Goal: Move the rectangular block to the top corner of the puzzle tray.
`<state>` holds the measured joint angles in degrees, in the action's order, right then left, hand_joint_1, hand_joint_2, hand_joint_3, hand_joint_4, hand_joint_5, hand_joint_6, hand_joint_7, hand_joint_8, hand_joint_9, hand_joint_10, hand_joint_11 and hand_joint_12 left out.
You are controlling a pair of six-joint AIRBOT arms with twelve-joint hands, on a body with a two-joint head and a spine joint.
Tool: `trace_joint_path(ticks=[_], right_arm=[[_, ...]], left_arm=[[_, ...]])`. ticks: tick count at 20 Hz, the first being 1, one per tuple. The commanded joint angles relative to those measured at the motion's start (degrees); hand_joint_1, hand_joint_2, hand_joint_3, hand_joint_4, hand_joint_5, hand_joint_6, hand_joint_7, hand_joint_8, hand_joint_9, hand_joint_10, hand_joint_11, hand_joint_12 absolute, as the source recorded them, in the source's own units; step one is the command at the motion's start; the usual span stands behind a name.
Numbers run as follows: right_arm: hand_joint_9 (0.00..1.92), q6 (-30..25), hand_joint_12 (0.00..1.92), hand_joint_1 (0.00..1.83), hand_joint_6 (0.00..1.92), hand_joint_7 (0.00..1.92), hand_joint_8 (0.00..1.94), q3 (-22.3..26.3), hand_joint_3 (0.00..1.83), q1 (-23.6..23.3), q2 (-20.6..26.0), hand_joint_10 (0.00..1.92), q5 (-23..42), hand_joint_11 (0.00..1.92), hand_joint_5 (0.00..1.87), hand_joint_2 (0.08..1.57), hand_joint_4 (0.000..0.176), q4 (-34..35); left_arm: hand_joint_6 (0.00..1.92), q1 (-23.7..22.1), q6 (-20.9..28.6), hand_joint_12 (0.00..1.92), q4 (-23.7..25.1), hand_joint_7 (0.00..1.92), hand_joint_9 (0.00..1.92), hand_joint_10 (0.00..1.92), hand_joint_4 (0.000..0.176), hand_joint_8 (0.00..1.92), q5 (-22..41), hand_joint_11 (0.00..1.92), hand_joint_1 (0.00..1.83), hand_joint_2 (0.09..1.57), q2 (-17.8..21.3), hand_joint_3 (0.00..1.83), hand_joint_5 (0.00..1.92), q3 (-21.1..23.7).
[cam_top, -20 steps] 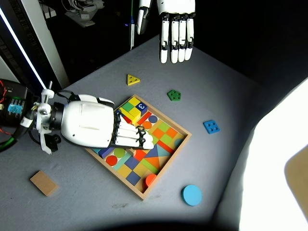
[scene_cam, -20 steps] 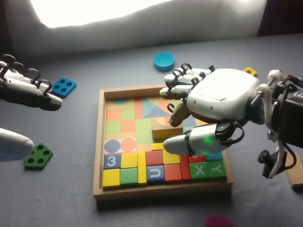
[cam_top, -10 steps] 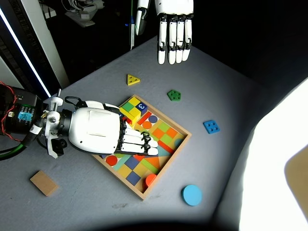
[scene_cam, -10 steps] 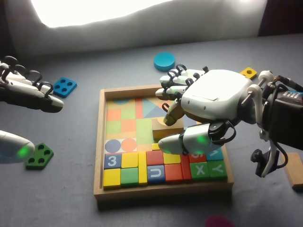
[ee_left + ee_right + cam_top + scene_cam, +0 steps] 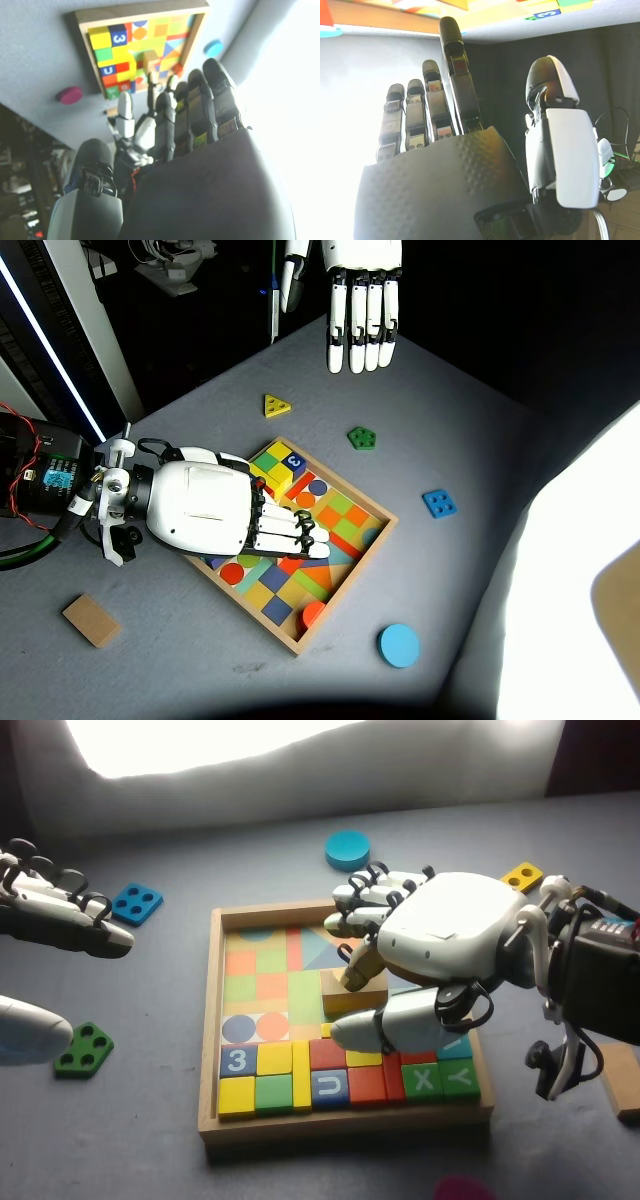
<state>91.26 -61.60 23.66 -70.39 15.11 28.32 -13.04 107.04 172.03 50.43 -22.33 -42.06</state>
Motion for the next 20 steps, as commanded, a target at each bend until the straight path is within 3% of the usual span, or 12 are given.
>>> trace_joint_path(ticks=[1, 8, 10, 20], right_arm=[[0.00, 0.13, 0.00, 0.00, 0.00, 0.21, 0.01, -0.26, 0.00, -0.19, 0.00, 0.00, 5.71, 0.00, 0.75, 1.18, 0.000, -0.65], [0.00, 0.14, 0.00, 0.00, 0.01, 0.22, 0.01, -1.14, 0.00, -0.08, -0.77, 0.00, 5.76, 0.00, 0.75, 1.18, 0.000, -0.64], [0.01, 0.13, 0.00, 0.00, 0.01, 0.22, 0.01, -1.28, 0.00, -0.07, -0.90, 0.00, 5.76, 0.00, 0.76, 1.18, 0.000, -0.64], [0.01, -0.20, 0.00, 0.00, 0.00, 0.23, 0.00, -1.89, 0.00, -0.17, -1.17, 0.00, 6.06, 0.00, 0.74, 1.18, 0.000, -0.64]], left_arm=[[0.00, -0.51, 0.21, 0.50, 0.55, 0.16, 0.16, 0.00, 0.040, 0.00, -4.72, 0.00, 0.18, 1.33, 0.13, 0.00, 0.25, 0.16], [0.00, -0.52, 0.22, 0.54, 0.55, 0.17, 0.17, 0.00, 0.033, 0.00, -4.72, 0.00, 0.19, 1.33, 0.13, 0.00, 0.25, 0.18], [0.00, -0.52, 0.22, 0.52, 0.55, 0.16, 0.17, 0.00, 0.044, 0.00, -4.72, 0.00, 0.17, 1.33, 0.13, 0.00, 0.24, 0.20], [0.00, -0.59, 0.22, 0.52, 0.55, 0.16, 0.17, 0.00, 0.038, 0.00, -4.72, 0.00, 0.17, 1.33, 0.13, 0.00, 0.24, 0.15]])
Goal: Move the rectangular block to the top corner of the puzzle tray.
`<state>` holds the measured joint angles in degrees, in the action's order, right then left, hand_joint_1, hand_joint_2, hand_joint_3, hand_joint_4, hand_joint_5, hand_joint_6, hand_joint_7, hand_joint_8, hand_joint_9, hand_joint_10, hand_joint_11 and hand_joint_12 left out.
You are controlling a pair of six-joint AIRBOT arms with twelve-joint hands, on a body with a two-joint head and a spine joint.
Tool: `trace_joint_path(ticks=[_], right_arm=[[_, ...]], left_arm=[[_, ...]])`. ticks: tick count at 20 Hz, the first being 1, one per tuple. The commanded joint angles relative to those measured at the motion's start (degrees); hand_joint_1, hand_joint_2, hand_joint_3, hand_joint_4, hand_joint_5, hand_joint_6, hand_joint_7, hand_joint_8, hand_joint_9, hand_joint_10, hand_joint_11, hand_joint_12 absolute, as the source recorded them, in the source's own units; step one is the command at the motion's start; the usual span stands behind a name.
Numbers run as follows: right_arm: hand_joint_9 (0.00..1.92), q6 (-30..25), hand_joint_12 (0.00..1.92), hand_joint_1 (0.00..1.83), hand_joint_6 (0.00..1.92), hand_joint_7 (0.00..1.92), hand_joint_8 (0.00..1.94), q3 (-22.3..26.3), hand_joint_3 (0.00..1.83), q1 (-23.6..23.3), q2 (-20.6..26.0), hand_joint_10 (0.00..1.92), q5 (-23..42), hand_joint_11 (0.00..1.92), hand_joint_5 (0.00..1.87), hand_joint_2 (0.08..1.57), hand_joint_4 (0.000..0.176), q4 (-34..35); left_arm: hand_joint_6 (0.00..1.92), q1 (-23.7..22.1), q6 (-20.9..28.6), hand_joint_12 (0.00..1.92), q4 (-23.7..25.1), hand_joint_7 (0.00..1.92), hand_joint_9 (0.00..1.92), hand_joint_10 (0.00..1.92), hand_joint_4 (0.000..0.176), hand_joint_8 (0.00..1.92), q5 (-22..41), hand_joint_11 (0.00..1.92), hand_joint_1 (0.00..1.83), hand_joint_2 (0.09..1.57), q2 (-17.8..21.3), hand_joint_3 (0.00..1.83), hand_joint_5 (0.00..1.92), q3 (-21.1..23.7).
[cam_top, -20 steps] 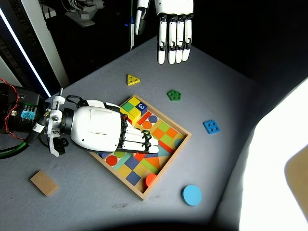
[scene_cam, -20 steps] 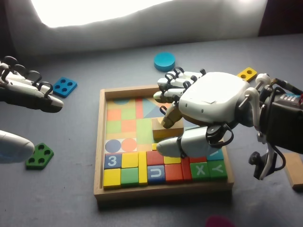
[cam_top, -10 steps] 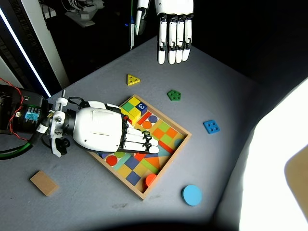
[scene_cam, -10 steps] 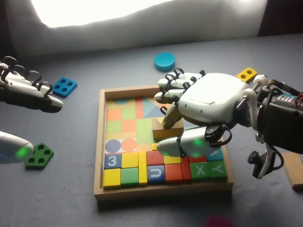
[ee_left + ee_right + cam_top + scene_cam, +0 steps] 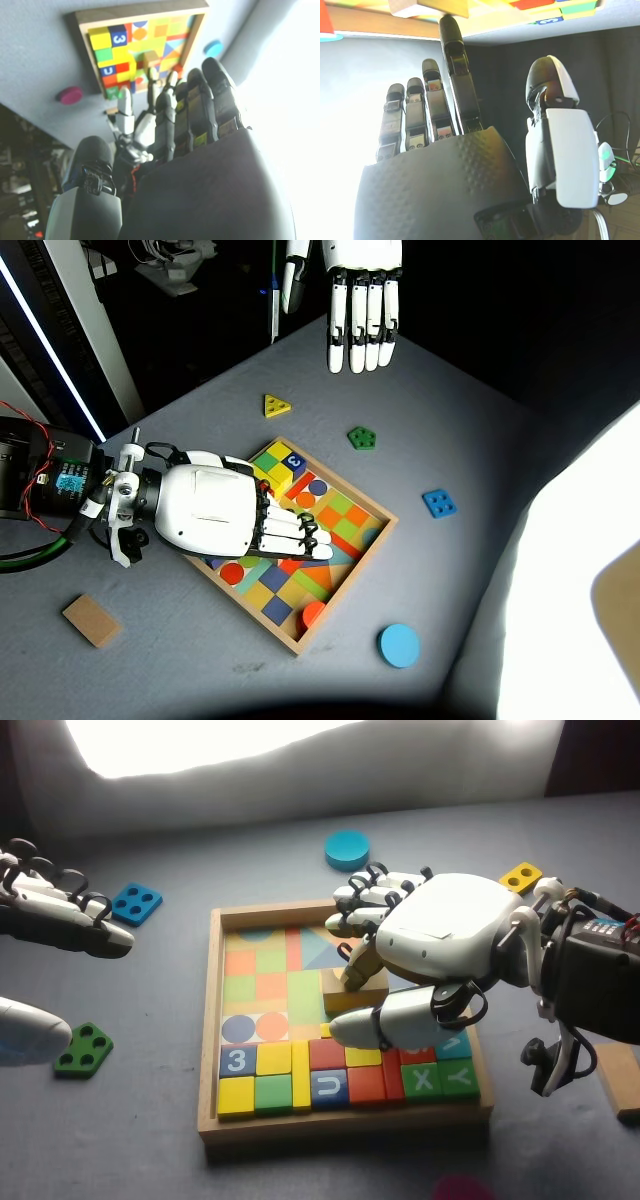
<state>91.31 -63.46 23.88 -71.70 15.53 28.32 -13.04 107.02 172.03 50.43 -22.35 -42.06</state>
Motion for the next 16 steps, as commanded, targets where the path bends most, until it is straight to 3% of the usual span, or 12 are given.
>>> trace_joint_path(ticks=[1, 12, 14, 16], right_arm=[[0.02, -0.47, 0.00, 0.00, 0.00, 0.23, 0.01, -0.18, 0.00, -0.39, 0.14, 0.01, 5.58, 0.00, 0.75, 1.18, 0.000, -0.64], [0.02, -0.76, 0.00, 0.00, 0.00, 0.23, 0.00, -1.89, 0.00, 0.00, 0.18, 0.01, 3.21, 0.00, 0.73, 1.18, 0.000, 0.76], [0.03, -0.75, 0.00, 0.00, 0.00, 0.25, 0.01, -2.41, 0.00, 0.02, 0.17, 0.01, 3.22, 0.00, 0.72, 1.18, 0.000, 0.78], [0.02, -0.77, 0.00, 0.00, 0.00, 0.20, 0.00, -2.90, 0.00, -0.07, 0.17, 0.01, 3.27, 0.00, 0.70, 1.18, 0.000, 0.82]], left_arm=[[0.00, -0.59, 0.24, 0.55, 0.55, 0.17, 0.18, 0.00, 0.038, 0.00, -4.72, 0.00, 0.18, 1.33, 0.15, 0.00, 0.24, 0.15], [0.00, -0.60, 0.25, 0.51, 0.55, 0.18, 0.18, 0.00, 0.040, 0.00, -4.72, 0.00, 0.17, 1.33, 0.14, 0.00, 0.24, 0.15], [0.00, -0.60, 0.25, 0.49, 0.55, 0.17, 0.16, 0.00, 0.003, 0.00, -4.72, 0.00, 0.14, 1.34, 0.14, 0.00, 0.20, 0.15], [0.00, -0.65, 0.25, 0.41, 0.55, 0.15, 0.13, 0.00, 0.000, 0.00, -4.72, 0.00, 0.13, 1.33, 0.14, 0.00, 0.13, 0.24]])
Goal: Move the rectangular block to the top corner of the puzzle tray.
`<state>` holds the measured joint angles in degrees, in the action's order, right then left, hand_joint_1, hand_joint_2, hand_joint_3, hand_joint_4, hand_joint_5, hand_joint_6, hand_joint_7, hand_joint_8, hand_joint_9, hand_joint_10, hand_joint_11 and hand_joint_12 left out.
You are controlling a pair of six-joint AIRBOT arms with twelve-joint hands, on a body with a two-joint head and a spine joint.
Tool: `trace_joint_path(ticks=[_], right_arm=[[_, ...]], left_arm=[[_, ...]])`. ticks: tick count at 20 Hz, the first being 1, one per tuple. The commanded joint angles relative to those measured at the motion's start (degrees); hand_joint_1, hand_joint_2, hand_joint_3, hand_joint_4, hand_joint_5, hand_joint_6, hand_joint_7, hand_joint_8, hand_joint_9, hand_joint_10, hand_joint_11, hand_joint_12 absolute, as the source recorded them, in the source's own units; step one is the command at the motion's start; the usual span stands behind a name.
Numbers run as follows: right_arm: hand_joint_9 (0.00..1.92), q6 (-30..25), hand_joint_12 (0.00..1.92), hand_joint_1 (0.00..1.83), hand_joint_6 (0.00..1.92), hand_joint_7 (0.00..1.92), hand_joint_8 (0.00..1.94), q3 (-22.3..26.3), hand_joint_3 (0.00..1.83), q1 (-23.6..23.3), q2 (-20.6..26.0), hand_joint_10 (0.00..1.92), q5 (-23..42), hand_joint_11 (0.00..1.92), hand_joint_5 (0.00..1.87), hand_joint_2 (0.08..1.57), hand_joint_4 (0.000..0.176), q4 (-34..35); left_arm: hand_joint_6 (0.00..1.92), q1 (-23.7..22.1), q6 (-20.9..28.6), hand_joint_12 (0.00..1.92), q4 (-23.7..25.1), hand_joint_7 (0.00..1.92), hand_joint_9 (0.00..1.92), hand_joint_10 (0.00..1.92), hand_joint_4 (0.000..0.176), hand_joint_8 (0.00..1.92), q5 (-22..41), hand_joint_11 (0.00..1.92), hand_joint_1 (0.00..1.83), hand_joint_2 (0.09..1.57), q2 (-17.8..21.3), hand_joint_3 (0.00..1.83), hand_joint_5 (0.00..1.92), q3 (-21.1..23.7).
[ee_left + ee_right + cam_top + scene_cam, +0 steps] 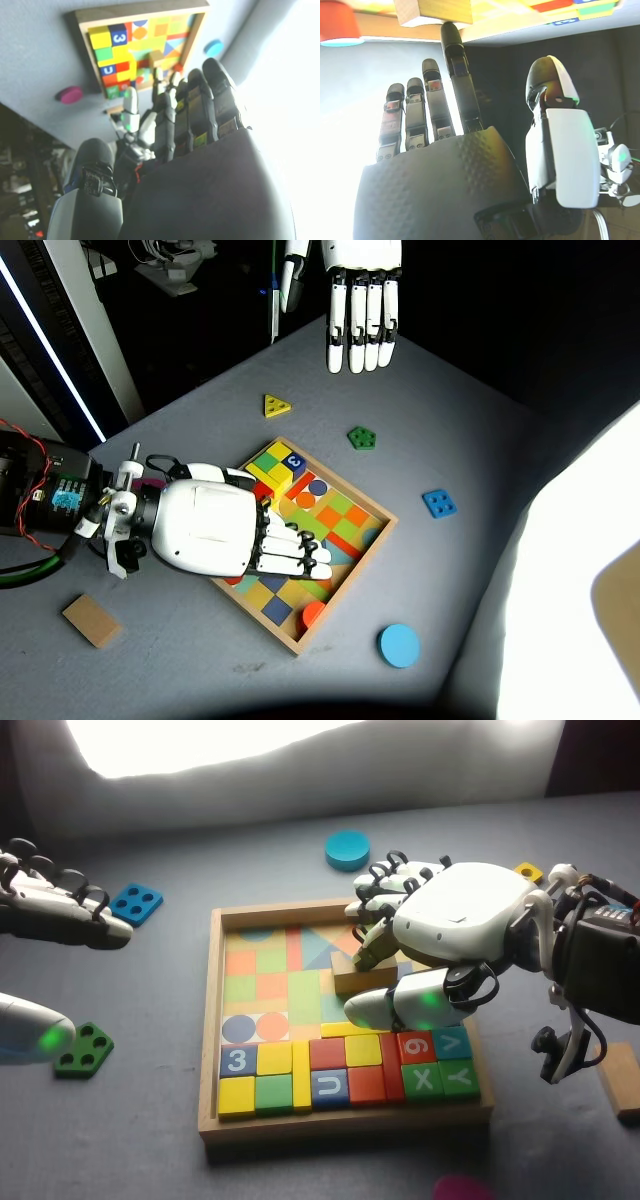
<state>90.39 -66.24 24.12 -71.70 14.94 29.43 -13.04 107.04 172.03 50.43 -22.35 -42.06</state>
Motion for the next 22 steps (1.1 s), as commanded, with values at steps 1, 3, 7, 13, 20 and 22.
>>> trace_joint_path(ticks=[1, 3, 7, 13, 20, 22], right_arm=[[0.02, 0.15, 0.00, 0.00, 0.00, 0.21, 0.00, -0.42, 0.00, -0.38, 0.16, 0.00, 3.89, 0.00, 0.70, 1.18, 0.000, -0.24], [0.02, 0.16, 0.00, 0.00, 0.00, 0.24, 0.01, -1.02, 0.00, -0.47, 0.17, 0.00, 3.91, 0.00, 0.70, 1.18, 0.000, -0.05], [0.04, 0.24, 0.00, 0.00, 0.00, 0.24, 0.01, -2.12, 0.00, -0.82, 0.37, 0.01, 3.91, 0.00, 0.70, 1.18, 0.000, 0.79], [0.03, 1.11, 0.00, 0.00, 0.00, 0.25, 0.01, -3.37, 0.00, -0.90, 0.75, 0.00, 3.93, 0.00, 0.69, 1.19, 0.000, 0.93], [0.04, 1.16, 0.00, 0.00, 0.00, 0.23, 0.00, -4.88, 0.00, -1.11, 0.84, 0.01, 4.49, 0.00, 0.69, 1.19, 0.000, 1.05], [0.04, 1.22, 0.00, 0.00, 0.00, 0.22, 0.01, -5.58, 0.00, -1.10, 0.58, 0.01, 5.07, 0.00, 0.69, 1.19, 0.000, 1.05]], left_arm=[[0.00, -0.65, 0.23, 0.37, 0.55, 0.14, 0.12, 0.00, 0.000, 0.00, -4.72, 0.00, 0.12, 1.33, 0.14, 0.00, 0.11, 0.25], [0.00, -0.65, 0.23, 0.25, 0.55, 0.11, 0.08, 0.00, 0.000, 0.00, -4.72, 0.00, 0.11, 1.32, 0.14, 0.00, 0.07, 0.25], [0.00, -0.64, 0.23, 0.17, 0.55, 0.07, 0.05, 0.00, 0.000, 0.00, -4.72, 0.00, 0.08, 1.32, 0.14, 0.00, 0.04, 0.23], [0.00, -0.64, 0.23, 0.12, 0.55, 0.06, 0.05, 0.00, 0.000, 0.00, -4.72, 0.00, 0.06, 1.31, 0.14, 0.00, 0.04, 0.21], [0.00, -0.63, 0.23, 0.11, 0.55, 0.05, 0.03, 0.00, 0.000, 0.00, -4.72, 0.00, 0.06, 1.32, 0.14, 0.00, 0.03, 0.21], [0.00, -0.64, 0.23, 0.11, 0.55, 0.05, 0.03, 0.00, 0.000, 0.00, -4.72, 0.00, 0.08, 1.31, 0.14, 0.00, 0.04, 0.24]])
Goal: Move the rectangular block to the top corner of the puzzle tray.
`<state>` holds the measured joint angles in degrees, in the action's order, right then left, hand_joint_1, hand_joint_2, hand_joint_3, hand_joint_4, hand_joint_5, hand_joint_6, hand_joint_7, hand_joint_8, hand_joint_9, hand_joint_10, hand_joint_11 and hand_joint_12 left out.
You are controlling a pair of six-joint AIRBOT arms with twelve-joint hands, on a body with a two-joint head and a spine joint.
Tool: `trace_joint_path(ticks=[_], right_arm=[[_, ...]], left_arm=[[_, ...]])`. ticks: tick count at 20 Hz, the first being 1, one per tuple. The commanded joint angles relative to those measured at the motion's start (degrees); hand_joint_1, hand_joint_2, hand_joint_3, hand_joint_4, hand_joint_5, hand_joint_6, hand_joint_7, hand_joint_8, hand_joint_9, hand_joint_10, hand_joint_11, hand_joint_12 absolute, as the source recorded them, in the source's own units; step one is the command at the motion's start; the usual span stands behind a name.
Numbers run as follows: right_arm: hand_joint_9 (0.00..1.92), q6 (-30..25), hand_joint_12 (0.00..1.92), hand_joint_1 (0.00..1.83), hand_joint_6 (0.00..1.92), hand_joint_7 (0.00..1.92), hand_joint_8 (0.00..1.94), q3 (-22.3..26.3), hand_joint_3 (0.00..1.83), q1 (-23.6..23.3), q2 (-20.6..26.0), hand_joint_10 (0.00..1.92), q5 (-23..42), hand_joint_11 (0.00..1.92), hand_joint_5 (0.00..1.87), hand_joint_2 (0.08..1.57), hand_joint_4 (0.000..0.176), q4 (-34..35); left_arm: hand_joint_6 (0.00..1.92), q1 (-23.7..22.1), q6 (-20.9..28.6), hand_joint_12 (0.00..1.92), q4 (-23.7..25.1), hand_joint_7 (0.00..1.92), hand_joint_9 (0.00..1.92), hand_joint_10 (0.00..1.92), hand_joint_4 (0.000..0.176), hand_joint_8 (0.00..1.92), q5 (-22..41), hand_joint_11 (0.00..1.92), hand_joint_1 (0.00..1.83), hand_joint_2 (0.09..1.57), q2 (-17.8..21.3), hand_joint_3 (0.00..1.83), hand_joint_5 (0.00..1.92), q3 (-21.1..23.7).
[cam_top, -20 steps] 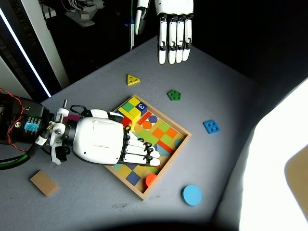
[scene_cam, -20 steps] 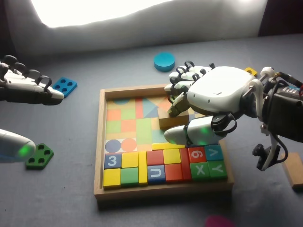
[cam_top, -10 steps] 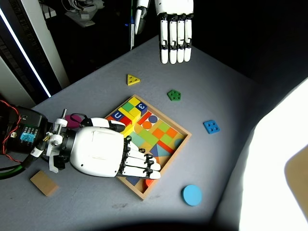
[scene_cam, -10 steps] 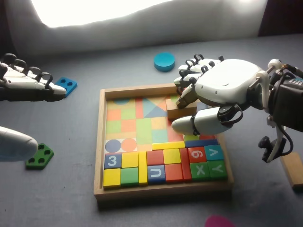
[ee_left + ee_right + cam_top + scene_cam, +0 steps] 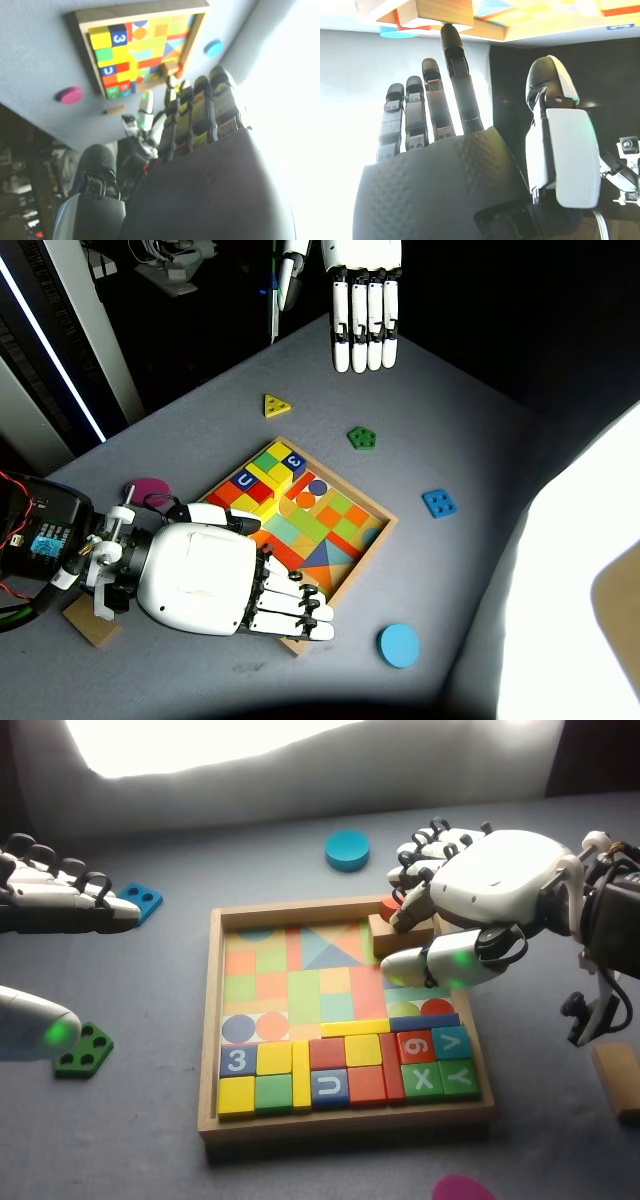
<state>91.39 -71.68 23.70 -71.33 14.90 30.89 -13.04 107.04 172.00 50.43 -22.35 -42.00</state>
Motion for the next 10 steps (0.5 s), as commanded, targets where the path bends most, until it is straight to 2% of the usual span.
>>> trace_joint_path(ticks=[1, 10], right_arm=[[0.04, 0.22, 0.00, 0.00, 0.00, 0.23, 0.01, -0.54, 0.00, -0.71, -0.03, 0.01, 5.60, 0.00, 0.70, 1.19, 0.000, -0.42], [0.04, 0.24, 0.00, 0.00, 0.00, 0.24, 0.01, -2.23, 0.00, -1.04, -1.50, 0.01, 8.14, 0.00, 0.70, 1.19, 0.000, -1.24]], left_arm=[[0.00, -0.64, 0.23, 0.09, 0.57, 0.04, 0.03, 0.00, 0.000, 0.00, -4.72, 0.00, 0.08, 1.32, 0.14, 0.00, 0.03, 0.17], [0.00, -0.64, 0.23, 0.11, 0.57, 0.06, 0.05, 0.00, 0.000, 0.00, -4.72, 0.00, 0.07, 1.32, 0.12, 0.00, 0.06, 0.13]])
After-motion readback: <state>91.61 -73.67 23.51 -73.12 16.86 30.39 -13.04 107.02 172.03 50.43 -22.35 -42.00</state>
